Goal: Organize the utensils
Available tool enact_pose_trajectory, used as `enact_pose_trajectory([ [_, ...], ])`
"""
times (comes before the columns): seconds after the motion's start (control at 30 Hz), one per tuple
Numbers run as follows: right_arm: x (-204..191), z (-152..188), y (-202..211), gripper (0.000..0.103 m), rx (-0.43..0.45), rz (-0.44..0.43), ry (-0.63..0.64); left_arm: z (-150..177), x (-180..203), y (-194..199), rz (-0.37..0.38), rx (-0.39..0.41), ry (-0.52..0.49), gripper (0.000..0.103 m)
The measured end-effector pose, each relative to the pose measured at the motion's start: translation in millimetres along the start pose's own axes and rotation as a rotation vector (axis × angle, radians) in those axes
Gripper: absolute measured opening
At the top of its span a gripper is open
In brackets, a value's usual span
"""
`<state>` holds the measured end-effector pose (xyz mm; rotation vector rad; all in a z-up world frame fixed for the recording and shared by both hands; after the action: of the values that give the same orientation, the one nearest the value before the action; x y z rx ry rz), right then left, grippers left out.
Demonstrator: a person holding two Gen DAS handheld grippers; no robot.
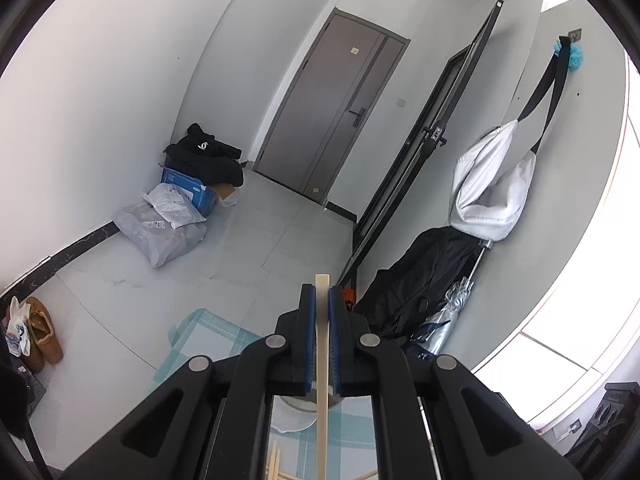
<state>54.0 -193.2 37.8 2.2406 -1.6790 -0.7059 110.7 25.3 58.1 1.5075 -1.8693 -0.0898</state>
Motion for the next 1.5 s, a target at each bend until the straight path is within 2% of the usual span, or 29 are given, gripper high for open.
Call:
enact_pose_trajectory([
  [0.23,-2.0,-56.4,-3.6,0.002,0.033,-0.017,0.036,-37.8,14.9,-9.5,0.031,0.049,0.027,0.003],
  [0.43,-5.9,-101.1,-25.0,0.002,0.042,-0.039,0.064,-63.6,12.5,-22.7,0.006,0.084,0.052,0.003],
  [0.7,-22.6,-137.4,-60.8,0.002,0.061,-0.067,0.123,-86.6,0.0,-54.0,0.009,0.096,0.053,0.003],
  [0.93,-28.6,-142.6,-109.4,0.002,0.018,-0.063,0.148,-86.6,-6.1,-87.4,-0.009,0.073,0.027,0.003],
  [1.13,-22.8,-138.7,-137.6,0.003,-0.017,-0.056,0.145,-81.2,-8.0,-112.8,0.006,0.054,0.026,0.003],
  [1.23,-23.0,-134.8,-145.6,0.003,-0.034,-0.049,0.168,-76.2,-5.4,-123.3,0.027,0.046,-0.003,0.003],
  [1.5,-14.6,-122.5,-159.4,0.003,-0.065,-0.062,0.173,-63.2,5.0,-141.0,0.025,0.039,-0.094,0.003],
])
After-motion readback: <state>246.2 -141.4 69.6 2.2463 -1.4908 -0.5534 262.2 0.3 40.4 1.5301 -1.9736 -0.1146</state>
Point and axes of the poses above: each gripper's, at about its wrist camera, not at the fingertips, and y roughly against the way its jaws point, x to its right, z to its underside, the point moved 6 cm from there along -y, roughly the way its jaws point, and after that the axes turned 8 degrees about -x, right-handed, at the moved point
